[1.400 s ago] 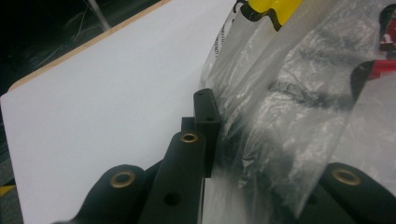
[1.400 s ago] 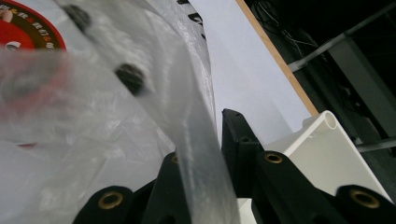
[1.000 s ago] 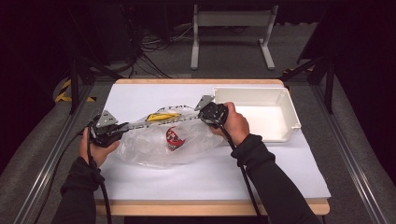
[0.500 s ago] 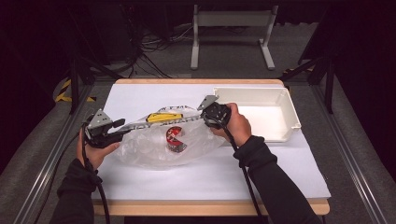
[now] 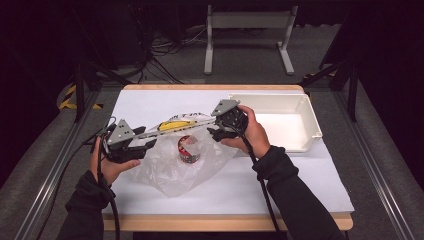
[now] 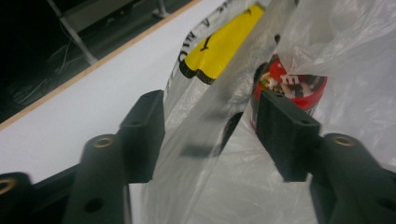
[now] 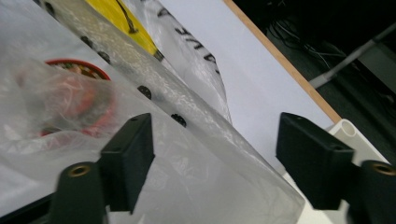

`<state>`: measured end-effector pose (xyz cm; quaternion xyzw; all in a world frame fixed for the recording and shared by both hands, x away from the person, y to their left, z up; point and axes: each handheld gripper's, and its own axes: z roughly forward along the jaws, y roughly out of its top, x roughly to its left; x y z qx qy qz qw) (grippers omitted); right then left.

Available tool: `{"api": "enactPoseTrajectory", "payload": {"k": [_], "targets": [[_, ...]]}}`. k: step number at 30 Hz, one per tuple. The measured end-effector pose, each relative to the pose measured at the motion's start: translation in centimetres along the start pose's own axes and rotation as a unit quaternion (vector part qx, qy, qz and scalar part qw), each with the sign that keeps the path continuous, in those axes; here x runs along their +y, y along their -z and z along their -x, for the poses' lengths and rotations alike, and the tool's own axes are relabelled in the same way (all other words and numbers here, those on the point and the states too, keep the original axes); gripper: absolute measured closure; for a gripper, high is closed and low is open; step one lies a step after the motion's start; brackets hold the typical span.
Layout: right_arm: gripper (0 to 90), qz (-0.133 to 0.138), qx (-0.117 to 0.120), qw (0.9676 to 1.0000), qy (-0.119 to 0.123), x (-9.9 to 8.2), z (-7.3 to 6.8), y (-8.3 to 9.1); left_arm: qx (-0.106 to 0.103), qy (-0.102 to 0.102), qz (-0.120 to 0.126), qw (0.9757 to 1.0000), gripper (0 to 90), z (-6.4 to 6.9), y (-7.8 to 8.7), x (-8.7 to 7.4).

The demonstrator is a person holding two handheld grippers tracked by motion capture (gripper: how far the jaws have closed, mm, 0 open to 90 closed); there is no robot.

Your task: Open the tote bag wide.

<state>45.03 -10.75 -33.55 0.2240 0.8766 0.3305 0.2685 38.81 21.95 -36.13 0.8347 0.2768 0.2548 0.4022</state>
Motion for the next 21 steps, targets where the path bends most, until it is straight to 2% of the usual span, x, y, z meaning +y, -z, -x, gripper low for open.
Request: {"api": "enactPoseTrajectory", "payload": {"k": [2,6,7,10,11,13,15,17,18,20,21], "targets": [[21.9,0.019,0.008,0.9998,-0.007,0.2,-0.1,0.8,-0.002,0.004,-0.007,1.0,53.2,0.1,-0.4,-0.2],[22.1,0.049,0.015,0.9986,-0.014,0.2,-0.1,2.5,-0.005,-0.002,-0.016,0.9999,65.6,0.1,-0.6,-0.4],[26.2,0.054,0.013,0.9983,-0.018,0.2,0.0,3.0,0.0,-0.003,-0.016,0.9999,70.4,0.1,-0.5,-0.4],[36.2,0.077,0.017,0.9967,-0.022,0.0,0.0,4.4,0.003,0.0,-0.013,0.9999,76.9,0.0,-0.4,-0.5],[44.4,0.083,0.016,0.9963,-0.017,0.0,-0.1,5.0,0.003,0.0,-0.012,0.9999,79.9,-0.1,-0.4,-0.6],[53.9,0.105,0.028,0.9941,-0.009,0.1,-0.6,6.2,0.006,0.004,-0.007,0.9999,76.0,-0.1,-0.3,-0.5],[63.1,0.11,0.051,0.9925,0.012,0.5,-1.7,6.8,0.008,0.009,-0.003,0.9999,66.7,0.0,-0.2,-0.5],[64.8,0.098,0.067,0.9923,0.035,1.1,-2.9,6.7,0.013,0.013,0.004,0.9998,58.3,0.0,0.0,-0.4],[65.0,0.091,0.071,0.9922,0.046,1.3,-3.4,6.5,0.006,0.012,0.018,0.9997,57.0,0.1,0.4,-0.2],[60.5,0.076,0.092,0.9907,0.066,1.8,-4.8,5.8,0.012,0.016,0.04,0.999,48.7,0.2,1.4,0.1],[58.8,0.068,0.094,0.9906,0.072,2.0,-5.2,5.4,0.01,0.019,0.05,0.9985,44.5,0.3,1.9,0.4]]}}
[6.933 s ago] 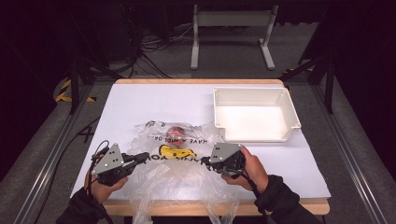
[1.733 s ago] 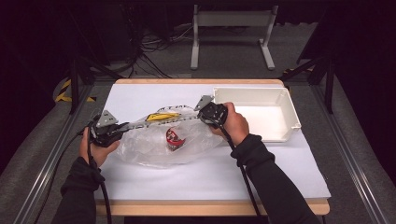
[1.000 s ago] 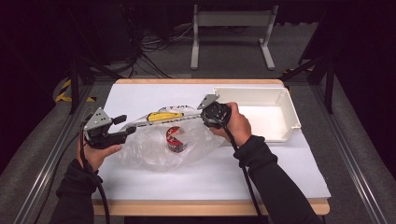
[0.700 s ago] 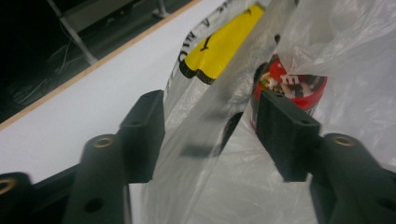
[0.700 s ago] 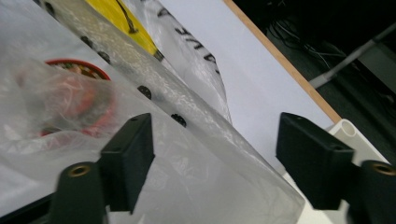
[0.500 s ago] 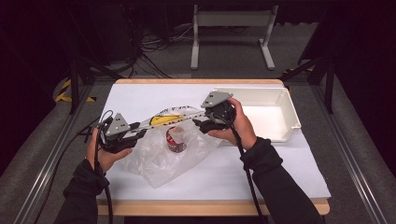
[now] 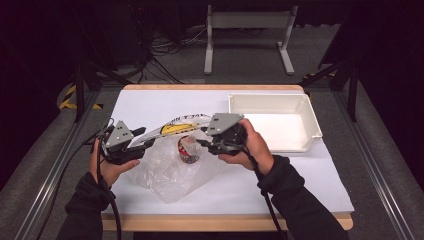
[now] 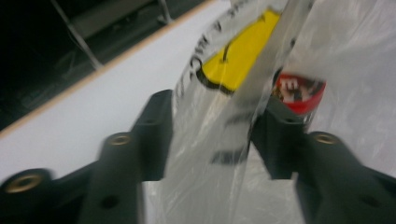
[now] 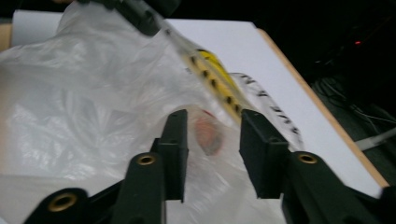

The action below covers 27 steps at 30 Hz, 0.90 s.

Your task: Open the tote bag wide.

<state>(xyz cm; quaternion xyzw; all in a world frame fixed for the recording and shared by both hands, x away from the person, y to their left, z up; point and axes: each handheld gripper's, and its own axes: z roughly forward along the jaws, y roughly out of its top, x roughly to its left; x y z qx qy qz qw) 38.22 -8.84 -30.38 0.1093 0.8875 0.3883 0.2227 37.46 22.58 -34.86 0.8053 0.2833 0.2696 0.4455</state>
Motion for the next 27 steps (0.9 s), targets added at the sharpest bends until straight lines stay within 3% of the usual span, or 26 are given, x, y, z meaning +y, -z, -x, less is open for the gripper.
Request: {"api": "enactPoseTrajectory", "payload": {"k": [2,3,7,11,14,16,19,22,24,25,27], "targets": [[57.2,-0.008,0.003,1.0,0.005,0.1,-0.2,-0.5,-0.001,-0.001,0.01,0.9999,40.8,0.0,0.5,0.2],[55.0,-0.014,0.006,0.9998,0.009,0.2,-0.4,-0.8,-0.001,-0.002,0.031,0.9995,40.8,0.3,1.6,0.7],[54.2,-0.043,0.025,0.9987,0.014,0.2,-0.5,-2.6,-0.017,-0.031,0.055,0.9979,41.7,1.5,4.1,1.7],[63.4,-0.066,0.021,0.9976,0.008,-0.4,-0.3,-3.7,-0.057,-0.065,0.032,0.9957,52.2,3.5,4.8,1.1],[71.9,-0.075,0.025,0.9968,0.011,-1.0,-0.1,-4.2,-0.086,-0.074,0.02,0.9934,57.6,4.6,4.6,0.0],[74.2,-0.082,0.027,0.9963,0.007,-1.3,0.1,-4.4,-0.106,-0.095,-0.005,0.9899,61.9,5.4,3.9,-0.7],[74.3,-0.091,0.03,0.9954,0.005,-1.6,0.2,-4.8,-0.094,-0.118,-0.055,0.987,61.3,5.9,2.3,-1.3],[62.7,-0.109,0.031,0.9936,0.007,-1.6,0.3,-5.3,-0.093,-0.098,-0.083,0.9874,60.7,5.0,0.4,-1.8],[53.9,-0.127,0.029,0.9913,0.017,-1.7,0.3,-5.8,-0.072,-0.084,-0.1,0.9889,55.1,4.1,-0.8,-2.2],[49.3,-0.145,0.029,0.9889,0.016,-1.8,0.4,-6.2,-0.071,-0.073,-0.099,0.9898,54.1,3.7,-1.2,-2.4],[41.6,-0.17,0.023,0.9851,0.02,-2.0,0.6,-6.7,-0.045,-0.063,-0.106,0.9913,48.8,2.7,-2.2,-2.8]]}}
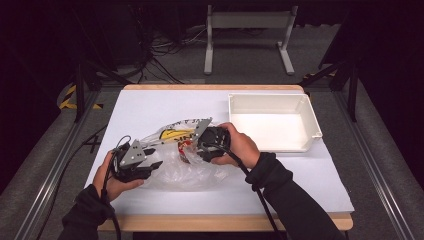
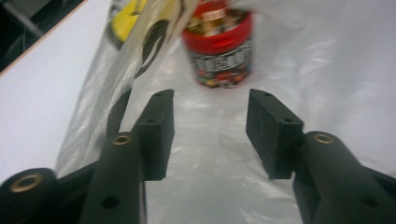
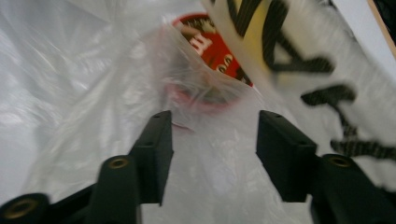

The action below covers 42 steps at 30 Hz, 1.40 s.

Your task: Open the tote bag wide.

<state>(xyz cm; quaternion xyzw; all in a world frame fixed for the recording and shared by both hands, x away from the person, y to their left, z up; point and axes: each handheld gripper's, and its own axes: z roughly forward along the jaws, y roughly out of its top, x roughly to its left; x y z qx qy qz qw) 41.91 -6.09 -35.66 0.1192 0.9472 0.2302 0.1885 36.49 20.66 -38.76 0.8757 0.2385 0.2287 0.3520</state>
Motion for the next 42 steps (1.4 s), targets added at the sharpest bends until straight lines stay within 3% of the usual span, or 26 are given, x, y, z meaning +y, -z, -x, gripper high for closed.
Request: {"api": "enactPoseTrajectory", "payload": {"k": [5,9,11,14,18,23,24,29,30,34,37,39,41,42], "targets": [[36.3,-0.021,-0.016,0.9996,-0.011,-0.3,1.3,-0.6,0.019,0.021,-0.009,0.9996,41.6,-1.8,-1.2,-0.4],[36.0,-0.039,-0.018,0.9989,-0.018,-0.7,1.9,-1.1,0.013,0.032,-0.012,0.9993,41.2,-2.2,-1.6,-0.7],[38.2,-0.044,-0.017,0.9988,-0.017,-1.0,1.9,-1.0,0.023,0.019,-0.005,0.9996,40.8,-1.8,-1.1,-0.4],[40.6,-0.023,-0.017,0.9993,-0.025,-1.2,1.9,-0.2,0.012,0.015,0.006,0.9998,42.9,-1.6,-0.4,-0.1],[45.9,0.026,-0.012,0.9992,-0.026,-1.2,2.1,1.9,0.017,0.011,0.005,0.9998,43.9,-1.3,-0.4,0.0],[66.0,0.068,-0.002,0.9976,-0.01,0.0,1.1,3.3,0.007,0.018,0.009,0.9998,48.4,-1.3,-0.5,-0.1],[66.0,0.074,0.002,0.9972,-0.009,0.3,0.8,3.2,0.004,0.016,0.011,0.9998,49.6,-1.2,-0.5,-0.1],[46.6,0.09,0.029,0.9956,0.0,1.9,-0.7,3.0,0.002,0.015,0.011,0.9998,47.7,-1.1,-0.6,-0.2],[43.8,0.086,0.037,0.9955,0.003,2.1,-1.0,2.9,0.0,0.019,0.012,0.9997,47.4,-1.2,-0.6,-0.3],[30.6,0.039,0.029,0.9985,0.026,2.8,-2.6,1.2,0.003,0.026,0.012,0.9996,45.0,-1.3,-0.5,-0.5],[28.8,0.003,0.02,0.9989,0.043,2.6,-3.1,-0.2,0.005,0.026,0.008,0.9996,44.0,-1.4,-0.4,-0.7],[37.5,-0.02,0.019,0.9978,0.06,2.2,-3.4,-0.8,0.006,0.026,0.007,0.9996,44.3,-1.5,-0.4,-0.8],[45.2,-0.041,-0.002,0.9969,0.068,1.8,-3.6,-1.3,0.003,0.026,0.008,0.9996,44.9,-1.5,-0.3,-0.9],[58.1,-0.039,-0.007,0.9968,0.069,1.7,-3.5,-1.1,0.003,0.026,0.008,0.9996,48.8,-1.5,-0.3,-0.9]]}}
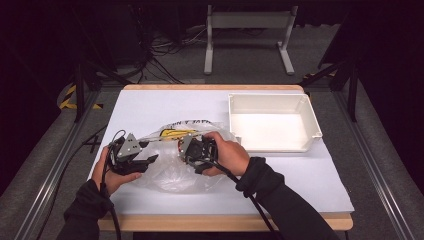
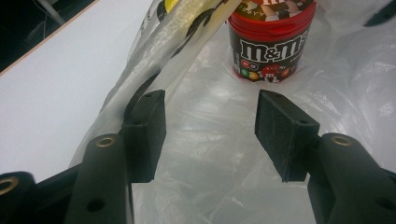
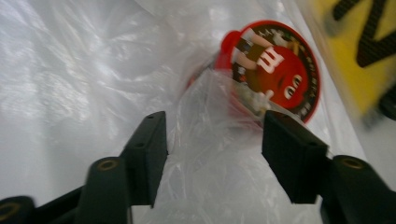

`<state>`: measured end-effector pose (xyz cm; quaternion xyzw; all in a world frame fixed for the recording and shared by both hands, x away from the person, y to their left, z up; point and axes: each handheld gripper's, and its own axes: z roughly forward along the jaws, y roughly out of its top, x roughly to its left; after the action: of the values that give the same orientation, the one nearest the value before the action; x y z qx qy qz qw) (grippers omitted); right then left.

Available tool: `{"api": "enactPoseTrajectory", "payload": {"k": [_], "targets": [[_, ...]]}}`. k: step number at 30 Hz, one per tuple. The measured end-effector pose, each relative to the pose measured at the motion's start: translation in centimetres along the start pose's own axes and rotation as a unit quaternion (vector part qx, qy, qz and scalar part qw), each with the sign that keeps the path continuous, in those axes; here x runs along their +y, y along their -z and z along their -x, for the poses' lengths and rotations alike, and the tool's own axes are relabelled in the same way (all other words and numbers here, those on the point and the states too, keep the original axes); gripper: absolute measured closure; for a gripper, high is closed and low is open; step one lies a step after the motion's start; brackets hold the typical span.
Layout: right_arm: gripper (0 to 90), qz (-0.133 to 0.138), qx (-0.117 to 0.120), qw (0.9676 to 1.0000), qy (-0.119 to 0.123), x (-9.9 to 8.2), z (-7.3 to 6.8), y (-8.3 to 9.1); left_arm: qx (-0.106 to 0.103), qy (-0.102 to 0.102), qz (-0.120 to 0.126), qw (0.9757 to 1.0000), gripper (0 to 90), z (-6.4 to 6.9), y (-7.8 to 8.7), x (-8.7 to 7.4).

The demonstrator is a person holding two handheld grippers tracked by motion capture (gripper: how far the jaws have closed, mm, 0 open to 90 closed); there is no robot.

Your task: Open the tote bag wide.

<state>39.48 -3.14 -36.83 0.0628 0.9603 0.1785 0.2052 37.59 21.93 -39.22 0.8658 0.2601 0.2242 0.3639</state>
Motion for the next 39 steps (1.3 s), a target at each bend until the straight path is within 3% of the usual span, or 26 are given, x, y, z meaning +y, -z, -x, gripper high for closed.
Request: {"api": "enactPoseTrajectory", "payload": {"k": [1,5,12,26,28,31,32,33,34,39], "targets": [[63.5,0.002,0.006,1.0,-0.001,-0.2,0.3,0.2,0.0,-0.006,-0.002,1.0,49.4,0.0,0.0,0.0],[64.5,0.009,-0.002,0.9998,-0.017,-0.9,1.0,0.9,0.003,0.0,-0.002,1.0,47.1,0.0,-0.1,0.0],[89.1,-0.015,0.001,0.9996,-0.025,-2.7,1.8,0.6,0.002,-0.001,-0.003,1.0,49.0,0.0,-0.1,0.0],[90.0,-0.035,-0.01,0.9973,-0.063,-7.0,3.9,2.4,0.014,0.005,-0.009,0.9998,48.4,-0.3,0.1,-0.4],[86.4,-0.031,-0.017,0.9974,-0.063,-7.1,4.0,2.7,0.012,0.004,-0.005,0.9999,47.2,-0.3,0.1,-0.4],[73.5,-0.002,-0.018,0.9977,-0.066,-6.8,4.0,3.3,0.013,0.0,0.0,0.9999,47.3,-0.1,0.2,-0.2],[73.5,-0.002,-0.018,0.9977,-0.066,-6.8,4.0,3.3,0.013,0.0,0.0,0.9999,47.6,-0.1,0.2,-0.2],[65.1,0.031,-0.011,0.9967,-0.074,-6.3,4.0,3.8,0.01,-0.002,0.009,0.9999,48.9,0.0,0.4,0.0],[64.7,0.041,-0.009,0.9963,-0.075,-6.1,3.9,4.1,0.006,-0.003,0.013,0.9999,49.2,0.1,0.5,0.1],[53.4,0.069,-0.023,0.9961,-0.051,-4.6,3.3,4.7,-0.003,-0.021,0.017,0.9996,52.5,0.5,0.7,0.5]]}}
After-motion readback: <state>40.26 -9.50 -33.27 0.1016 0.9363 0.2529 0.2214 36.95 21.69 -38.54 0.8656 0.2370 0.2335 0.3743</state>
